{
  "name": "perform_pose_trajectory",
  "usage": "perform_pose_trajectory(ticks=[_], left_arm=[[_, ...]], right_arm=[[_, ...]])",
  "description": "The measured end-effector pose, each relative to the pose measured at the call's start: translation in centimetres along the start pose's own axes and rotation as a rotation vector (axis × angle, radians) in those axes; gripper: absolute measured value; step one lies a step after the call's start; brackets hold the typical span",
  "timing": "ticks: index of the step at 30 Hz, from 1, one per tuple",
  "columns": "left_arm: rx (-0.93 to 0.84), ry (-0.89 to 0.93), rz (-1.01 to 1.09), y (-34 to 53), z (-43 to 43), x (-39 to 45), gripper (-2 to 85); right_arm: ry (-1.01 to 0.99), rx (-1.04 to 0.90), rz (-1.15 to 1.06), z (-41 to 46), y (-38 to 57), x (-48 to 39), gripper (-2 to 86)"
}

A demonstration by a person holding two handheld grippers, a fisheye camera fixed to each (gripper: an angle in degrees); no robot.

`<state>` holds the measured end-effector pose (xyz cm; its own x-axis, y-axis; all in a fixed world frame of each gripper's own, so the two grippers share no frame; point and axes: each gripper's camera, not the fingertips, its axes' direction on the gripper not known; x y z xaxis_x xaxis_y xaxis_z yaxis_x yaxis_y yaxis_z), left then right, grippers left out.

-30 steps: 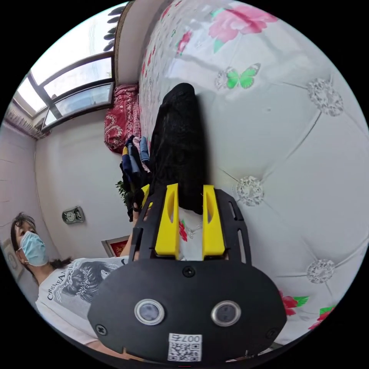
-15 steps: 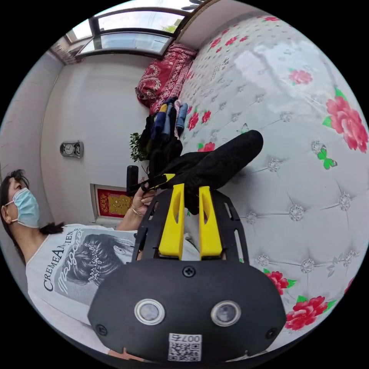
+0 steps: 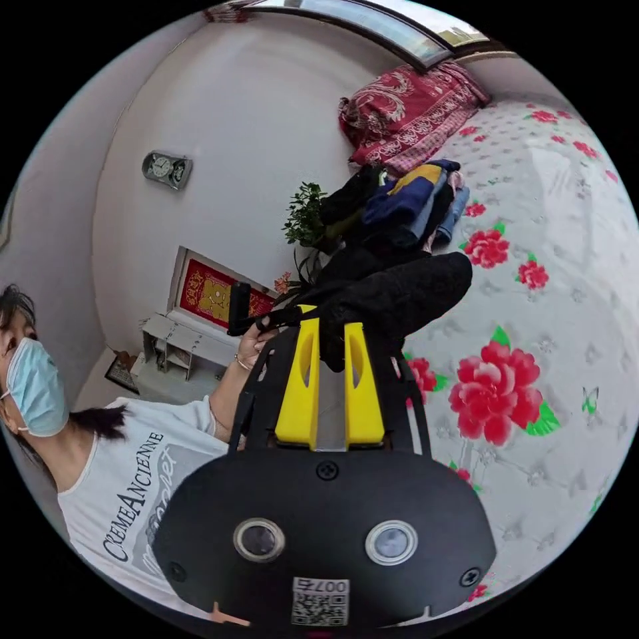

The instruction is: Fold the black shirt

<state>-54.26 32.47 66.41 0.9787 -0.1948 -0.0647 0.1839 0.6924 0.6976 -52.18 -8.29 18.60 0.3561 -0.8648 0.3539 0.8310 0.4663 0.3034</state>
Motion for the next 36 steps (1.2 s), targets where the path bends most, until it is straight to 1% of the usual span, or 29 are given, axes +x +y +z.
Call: perform_pose_trajectory(ticks=[1,3,5,8,10,12,14,16,17,19,20,22,24,25,27,28,30,31,32,33,34,35,36], left_arm=[[0.022,-0.016,0.014,-0.6,-1.5,-0.6,5.4],[0.102,-0.095,0.044,-2.6,-7.2,-3.1,5.3],[0.149,-0.162,0.071,-3.8,-10.9,-5.0,5.3],[0.169,-0.262,0.044,-5.0,-14.0,-10.1,5.3],[0.129,-0.280,-0.053,-4.8,-13.6,-14.6,5.5],[0.049,-0.313,-0.187,-2.8,-10.5,-20.4,5.9],[-0.036,-0.354,-0.272,-0.3,-7.6,-23.4,6.4],[0.024,-0.339,-0.258,2.6,-6.5,-23.9,7.7],[0.120,-0.316,-0.230,4.6,-6.8,-23.3,8.8],[0.171,-0.287,-0.234,7.0,-7.2,-22.4,10.4],[0.199,-0.296,-0.252,8.7,-7.7,-21.5,10.9],[0.276,-0.323,-0.267,11.8,-8.9,-19.4,10.7],[0.341,-0.360,-0.250,15.2,-9.6,-15.7,9.6],[0.346,-0.375,-0.228,15.7,-9.6,-14.6,9.2],[0.318,-0.414,-0.082,15.7,-8.3,-9.4,7.1],[0.312,-0.412,-0.034,15.4,-7.9,-7.9,6.4],[0.335,-0.375,0.170,13.8,-5.5,-1.2,4.0],[0.347,-0.350,0.231,13.4,-4.7,0.6,3.3],[0.376,-0.292,0.325,12.7,-3.2,4.0,1.9],[0.409,-0.196,0.390,12.1,-1.6,7.0,0.7],[0.421,-0.139,0.425,11.9,-0.7,8.5,0.1],[0.433,-0.023,0.477,11.4,1.2,11.1,-0.3],[0.421,0.075,0.516,11.1,3.3,13.7,-0.6]], right_arm=[[-0.001,0.002,-0.023,1.1,-1.3,-0.8,6.7],[-0.017,0.021,-0.104,6.1,-6.5,-3.6,6.4],[-0.028,0.032,-0.156,10.1,-10.0,-5.1,6.1],[-0.062,0.045,-0.177,17.6,-14.1,-4.9,5.5],[-0.081,0.019,-0.081,22.4,-15.2,-2.4,4.9],[-0.059,-0.106,0.088,28.9,-14.7,2.2,4.0],[-0.054,-0.177,0.187,32.1,-13.2,4.9,3.1],[-0.150,-0.134,0.183,32.5,-11.7,6.2,2.1],[-0.212,-0.100,0.190,32.0,-11.0,6.7,1.4],[-0.238,-0.068,0.166,30.4,-10.3,6.6,0.5],[-0.232,-0.037,0.103,28.7,-9.8,5.9,0.3],[-0.157,-0.002,0.021,25.7,-8.7,4.3,0.1],[0.027,0.030,-0.099,21.5,-6.4,1.1,0.3],[0.074,0.040,-0.131,20.5,-5.7,0.2,0.4],[0.335,0.097,-0.254,16.6,-2.2,-4.0,1.5],[0.428,0.124,-0.296,15.8,-1.1,-5.2,1.9],[0.802,0.313,-0.420,13.0,3.6,-9.6,3.5],[0.854,0.374,-0.436,12.2,4.8,-10.4,3.9],[0.846,0.474,-0.384,10.5,6.4,-11.2,4.7],[0.744,0.520,-0.273,8.5,7.2,-11.1,5.4],[0.684,0.517,-0.233,7.8,7.5,-10.9,5.2],[0.562,0.441,-0.210,6.7,7.8,-10.6,4.8],[0.524,0.373,-0.234,6.2,8.5,-10.8,4.3]])
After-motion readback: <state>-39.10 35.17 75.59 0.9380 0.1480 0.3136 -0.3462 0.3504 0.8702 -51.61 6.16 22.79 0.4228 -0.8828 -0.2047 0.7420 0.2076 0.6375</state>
